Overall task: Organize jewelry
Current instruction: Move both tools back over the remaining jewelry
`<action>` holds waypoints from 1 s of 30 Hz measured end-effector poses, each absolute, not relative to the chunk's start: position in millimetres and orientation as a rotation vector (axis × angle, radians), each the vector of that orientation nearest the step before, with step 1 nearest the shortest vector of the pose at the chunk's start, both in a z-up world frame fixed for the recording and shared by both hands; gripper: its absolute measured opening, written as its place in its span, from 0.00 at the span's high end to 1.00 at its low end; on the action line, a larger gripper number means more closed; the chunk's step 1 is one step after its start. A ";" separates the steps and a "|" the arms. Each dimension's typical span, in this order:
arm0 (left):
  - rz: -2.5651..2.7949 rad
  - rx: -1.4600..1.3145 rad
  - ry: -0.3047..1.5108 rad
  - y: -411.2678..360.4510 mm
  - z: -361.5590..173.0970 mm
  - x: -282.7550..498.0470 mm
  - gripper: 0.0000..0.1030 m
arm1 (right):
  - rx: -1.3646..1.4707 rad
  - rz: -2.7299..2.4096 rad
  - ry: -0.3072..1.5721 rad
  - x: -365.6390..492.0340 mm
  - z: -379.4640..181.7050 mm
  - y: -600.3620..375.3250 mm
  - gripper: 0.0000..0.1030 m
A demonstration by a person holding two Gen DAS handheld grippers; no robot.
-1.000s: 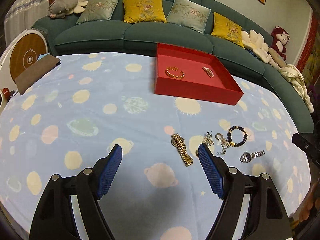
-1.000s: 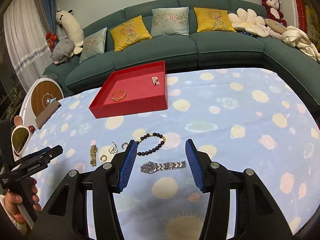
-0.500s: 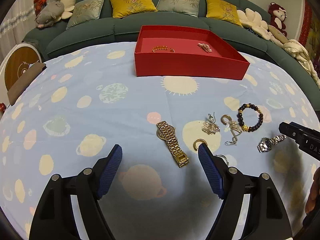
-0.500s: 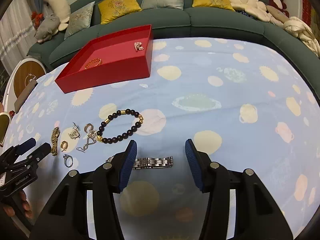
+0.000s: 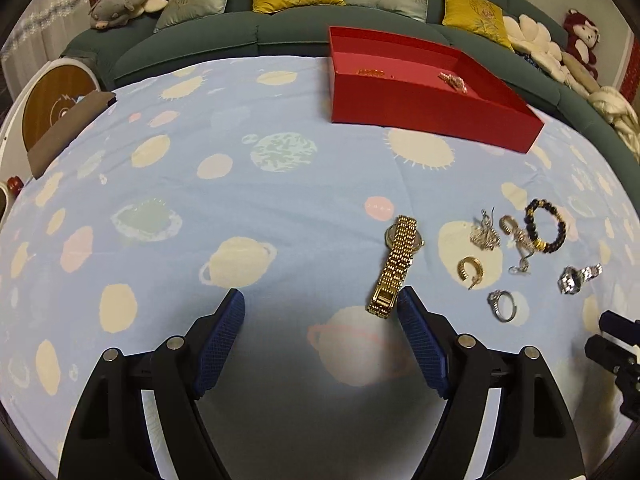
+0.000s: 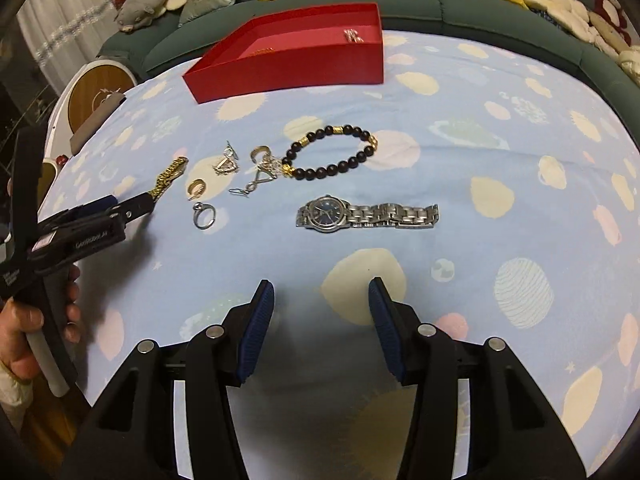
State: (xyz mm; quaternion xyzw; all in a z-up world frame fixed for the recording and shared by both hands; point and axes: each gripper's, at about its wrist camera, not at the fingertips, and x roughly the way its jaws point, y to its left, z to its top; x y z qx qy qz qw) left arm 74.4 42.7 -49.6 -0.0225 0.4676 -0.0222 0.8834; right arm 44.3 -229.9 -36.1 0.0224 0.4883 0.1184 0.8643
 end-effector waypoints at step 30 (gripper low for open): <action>-0.078 0.014 0.952 20.3 -55.8 89.1 0.26 | 0.022 0.331 1.045 78.3 -46.3 -231.3 0.52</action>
